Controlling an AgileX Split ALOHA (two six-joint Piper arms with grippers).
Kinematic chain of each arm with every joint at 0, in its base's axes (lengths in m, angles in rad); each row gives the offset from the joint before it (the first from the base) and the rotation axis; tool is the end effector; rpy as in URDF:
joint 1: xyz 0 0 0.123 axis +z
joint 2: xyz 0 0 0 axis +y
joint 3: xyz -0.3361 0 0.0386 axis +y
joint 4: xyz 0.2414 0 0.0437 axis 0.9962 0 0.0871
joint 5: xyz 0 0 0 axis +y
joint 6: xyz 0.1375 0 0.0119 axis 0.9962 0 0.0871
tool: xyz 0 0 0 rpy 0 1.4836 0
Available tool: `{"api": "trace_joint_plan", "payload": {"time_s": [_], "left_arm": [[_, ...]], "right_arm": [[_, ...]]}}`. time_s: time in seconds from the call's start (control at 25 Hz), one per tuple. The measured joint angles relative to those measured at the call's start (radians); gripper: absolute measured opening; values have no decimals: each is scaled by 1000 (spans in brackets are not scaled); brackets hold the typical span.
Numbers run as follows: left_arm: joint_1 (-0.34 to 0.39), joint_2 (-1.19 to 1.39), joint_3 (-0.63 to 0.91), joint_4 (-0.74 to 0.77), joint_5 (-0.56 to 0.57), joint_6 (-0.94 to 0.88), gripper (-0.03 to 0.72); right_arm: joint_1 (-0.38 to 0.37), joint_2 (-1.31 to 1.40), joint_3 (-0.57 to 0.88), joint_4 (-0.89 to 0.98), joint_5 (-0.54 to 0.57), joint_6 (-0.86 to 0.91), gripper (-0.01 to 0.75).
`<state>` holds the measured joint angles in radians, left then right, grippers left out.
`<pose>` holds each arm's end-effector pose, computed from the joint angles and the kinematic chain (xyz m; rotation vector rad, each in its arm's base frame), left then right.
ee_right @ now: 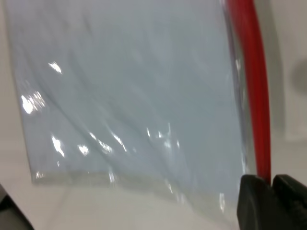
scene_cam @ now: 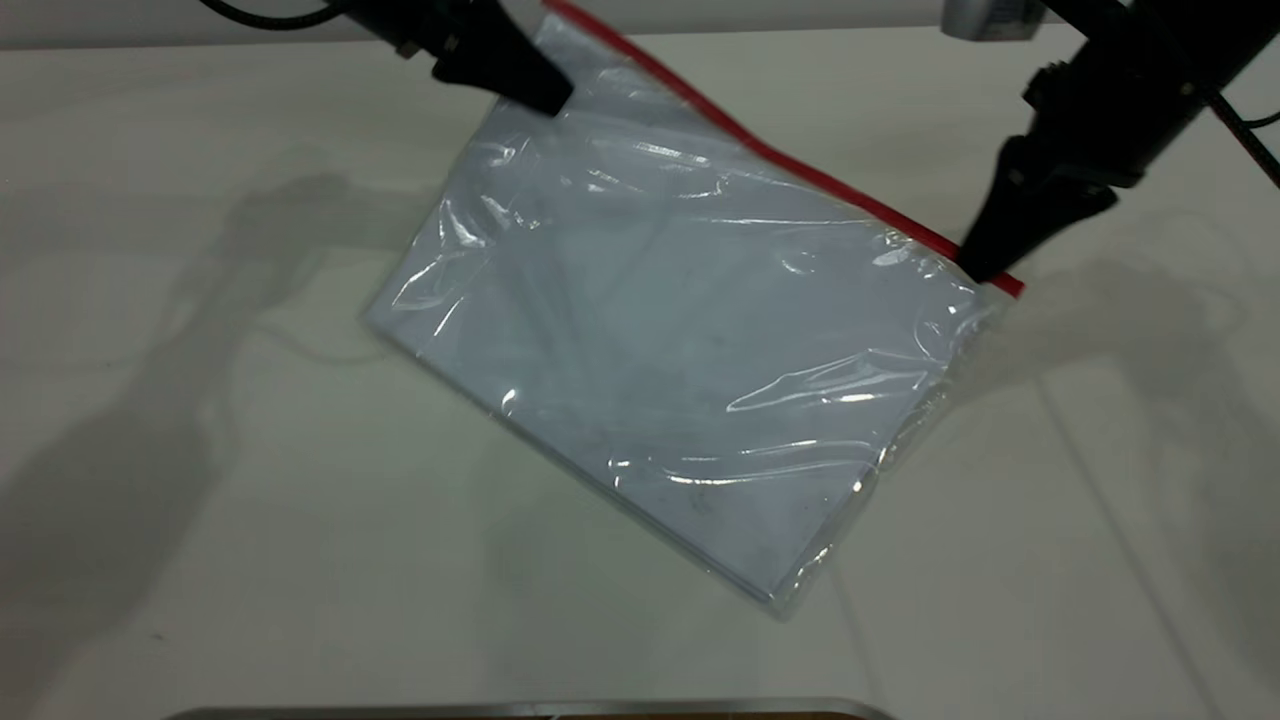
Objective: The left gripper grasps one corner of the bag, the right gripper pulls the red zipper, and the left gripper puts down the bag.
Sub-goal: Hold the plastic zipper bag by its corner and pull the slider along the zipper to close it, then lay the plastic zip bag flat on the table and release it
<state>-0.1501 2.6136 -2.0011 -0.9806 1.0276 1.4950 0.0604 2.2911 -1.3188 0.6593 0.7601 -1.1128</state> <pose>0.5401 -0.1810 0.0633 1.3103 2.1032 -0.8460 0.4236 0.0840 0.0503 -0.9624 2.7618 0.6078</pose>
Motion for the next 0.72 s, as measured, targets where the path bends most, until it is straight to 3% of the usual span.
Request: {"api": "trace_joint_plan", "payload": {"time_s": [0.44, 0.56, 0.72], "left_arm": [[-2, 0, 0, 99, 7, -74, 60], [1, 0, 0, 126, 0, -80, 104], [8, -1, -2, 151, -18, -133, 273]], "right_arm": [[-7, 0, 0, -40, 22, 102, 71], [-13, 0, -1, -44, 21, 102, 167], [-14, 0, -49, -54, 25, 122, 386]]}}
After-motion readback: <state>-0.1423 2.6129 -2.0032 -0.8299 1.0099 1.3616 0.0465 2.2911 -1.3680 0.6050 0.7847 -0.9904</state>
